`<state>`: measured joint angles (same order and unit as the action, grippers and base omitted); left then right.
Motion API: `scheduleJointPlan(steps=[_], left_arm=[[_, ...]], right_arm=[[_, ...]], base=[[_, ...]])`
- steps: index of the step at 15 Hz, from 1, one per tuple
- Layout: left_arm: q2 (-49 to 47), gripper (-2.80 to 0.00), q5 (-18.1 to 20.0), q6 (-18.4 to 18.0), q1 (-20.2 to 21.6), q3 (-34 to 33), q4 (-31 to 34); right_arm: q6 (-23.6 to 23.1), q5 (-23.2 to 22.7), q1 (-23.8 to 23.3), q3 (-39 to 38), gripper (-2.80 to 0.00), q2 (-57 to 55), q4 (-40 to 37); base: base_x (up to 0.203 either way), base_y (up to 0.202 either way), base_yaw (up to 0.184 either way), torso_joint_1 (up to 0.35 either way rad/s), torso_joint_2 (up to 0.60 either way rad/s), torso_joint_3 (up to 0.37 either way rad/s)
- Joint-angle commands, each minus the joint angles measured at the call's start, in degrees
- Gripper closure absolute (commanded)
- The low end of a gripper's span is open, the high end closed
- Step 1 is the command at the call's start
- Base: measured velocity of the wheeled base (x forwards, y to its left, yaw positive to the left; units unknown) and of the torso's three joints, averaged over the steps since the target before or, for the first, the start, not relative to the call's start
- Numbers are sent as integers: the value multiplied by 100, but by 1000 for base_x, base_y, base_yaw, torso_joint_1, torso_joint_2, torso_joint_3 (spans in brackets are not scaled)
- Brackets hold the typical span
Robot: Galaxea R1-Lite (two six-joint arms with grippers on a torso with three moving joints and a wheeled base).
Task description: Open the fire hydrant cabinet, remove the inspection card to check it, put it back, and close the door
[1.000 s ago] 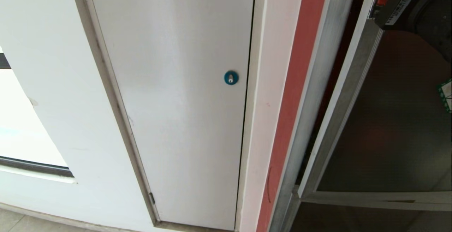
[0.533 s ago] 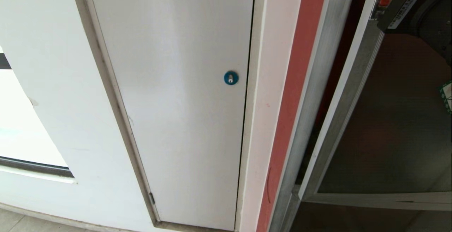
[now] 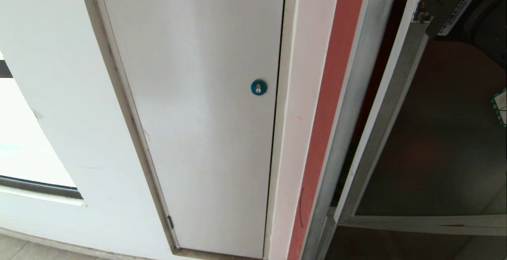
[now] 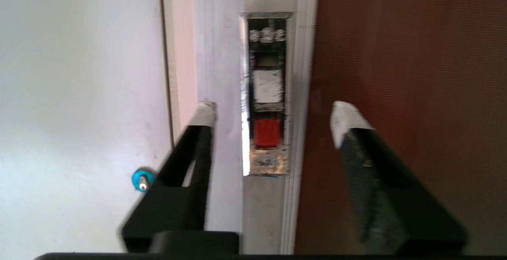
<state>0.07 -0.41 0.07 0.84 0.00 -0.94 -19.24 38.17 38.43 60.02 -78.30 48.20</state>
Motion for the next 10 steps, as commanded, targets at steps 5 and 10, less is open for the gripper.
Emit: scheduleJointPlan(steps=[5,10], left_arm=[[1,0,-2,1,4,-44,-3],[-2,0,-2,1,-1,-44,-3]], right_arm=[[-80,6,60,-505,-280,406,26],[-72,62,51,-1259,-280,1124,23]], base=[[0,0,0,0,0,0],[0,0,0,0,0,0]])
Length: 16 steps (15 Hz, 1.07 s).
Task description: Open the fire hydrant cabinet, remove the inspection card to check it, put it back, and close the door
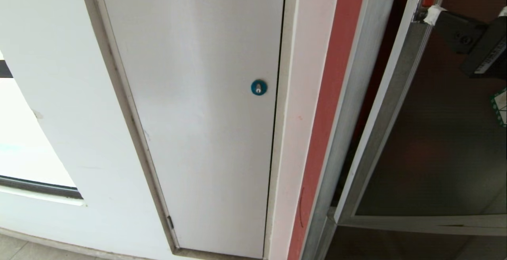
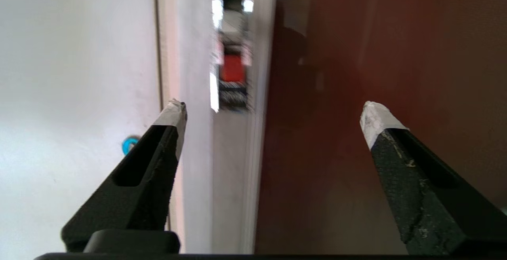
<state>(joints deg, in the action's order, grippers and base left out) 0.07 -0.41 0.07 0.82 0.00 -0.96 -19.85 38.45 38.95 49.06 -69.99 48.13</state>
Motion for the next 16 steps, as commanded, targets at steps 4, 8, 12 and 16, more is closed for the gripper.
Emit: scheduleJointPlan(steps=[4,8,12,16], left_arm=[[-7,0,-2,1,3,-43,-1],[-7,0,-2,1,4,-44,-1],[-5,0,-2,1,6,-44,-7],[1,0,-2,1,5,-44,-2]], right_arm=[[-18,66,-67,-464,0,751,21],[-26,66,-462,-718,0,1076,-98],[5,76,-1300,-727,0,1783,-967],[4,202,-2553,-541,0,2599,-1725]], base=[[0,0,0,0,0,0],[0,0,0,0,0,0],[0,0,0,0,0,0],[0,0,0,0,0,0]])
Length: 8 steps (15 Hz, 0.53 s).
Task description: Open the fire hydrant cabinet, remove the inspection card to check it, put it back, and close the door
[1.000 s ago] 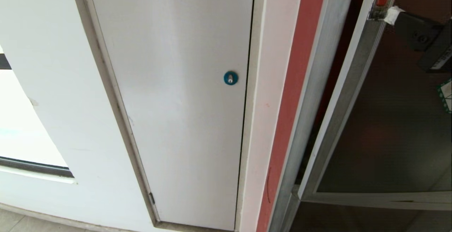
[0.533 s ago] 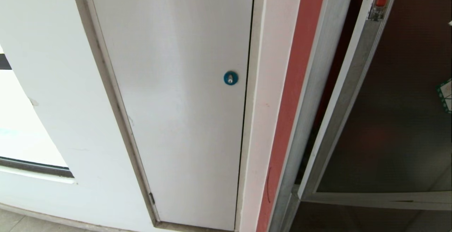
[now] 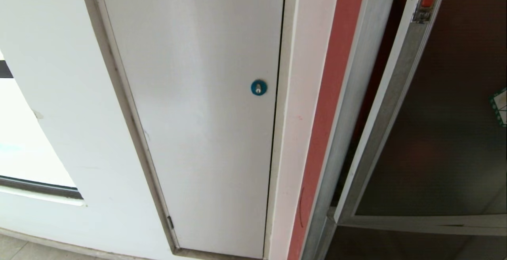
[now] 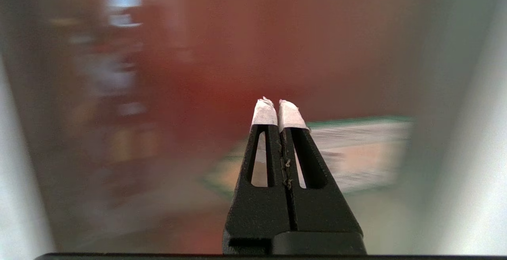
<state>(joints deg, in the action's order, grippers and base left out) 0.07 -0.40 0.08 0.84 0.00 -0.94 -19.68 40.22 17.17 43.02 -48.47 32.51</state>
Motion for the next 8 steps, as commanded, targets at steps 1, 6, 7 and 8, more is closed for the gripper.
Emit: scheduleJointPlan(steps=[1,6,7,8], left_arm=[[-7,0,-4,1,-4,-41,-8],[0,0,-4,1,-2,-41,-3],[-7,0,-4,1,4,-44,-3],[-7,0,-4,1,4,-44,-3]], right_arm=[[-8,35,-762,120,0,671,-472],[-6,-26,-1718,248,0,2048,-2064],[-4,-69,-1783,210,0,2337,-2364],[1,-138,-1820,157,0,2614,-2620]], base=[[0,0,0,0,0,0],[0,0,0,0,0,0],[0,0,0,0,0,0],[0,0,0,0,0,0]])
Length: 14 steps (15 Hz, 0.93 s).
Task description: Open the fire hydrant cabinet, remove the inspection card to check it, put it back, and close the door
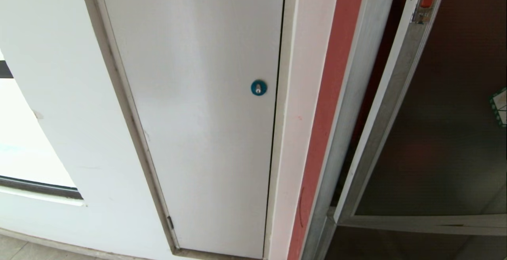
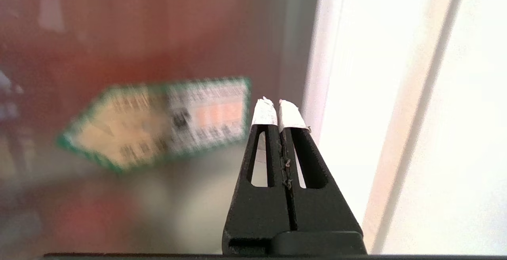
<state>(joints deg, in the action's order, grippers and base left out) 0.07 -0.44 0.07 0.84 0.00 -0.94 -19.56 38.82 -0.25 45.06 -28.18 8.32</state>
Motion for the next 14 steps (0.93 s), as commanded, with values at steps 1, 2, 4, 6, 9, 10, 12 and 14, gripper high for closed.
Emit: scheduleJointPlan(steps=[1,2,4,6,9,10,12,14], left_arm=[[-7,0,0,1,4,-39,-3],[-7,0,0,1,3,-44,-3],[0,0,0,1,-4,-44,-10],[-7,0,0,1,-5,-42,-3],[-2,0,0,1,2,-44,-5],[-7,0,0,1,2,-42,-3],[-7,0,0,1,-4,-43,-3],[-7,0,0,1,4,-35,-3]], right_arm=[[-7,-79,-99,-138,0,904,-430],[-6,-204,-111,-253,0,1162,-613],[18,-675,-111,-640,0,1583,-895],[337,-1652,-19,-1248,0,1957,-953],[849,-3016,32,-2380,0,2609,-1080],[929,-3262,35,-2767,0,2718,-1090],[1223,-3687,38,-3452,0,2800,-962],[1337,-3984,36,-3957,0,2823,-729]], base=[[0,0,0,0,0,0],[0,0,0,0,0,0],[0,0,0,0,0,0],[0,0,0,0,0,0],[0,0,0,0,0,0],[0,0,0,0,0,0],[0,0,0,0,0,0],[0,0,0,0,0,0]])
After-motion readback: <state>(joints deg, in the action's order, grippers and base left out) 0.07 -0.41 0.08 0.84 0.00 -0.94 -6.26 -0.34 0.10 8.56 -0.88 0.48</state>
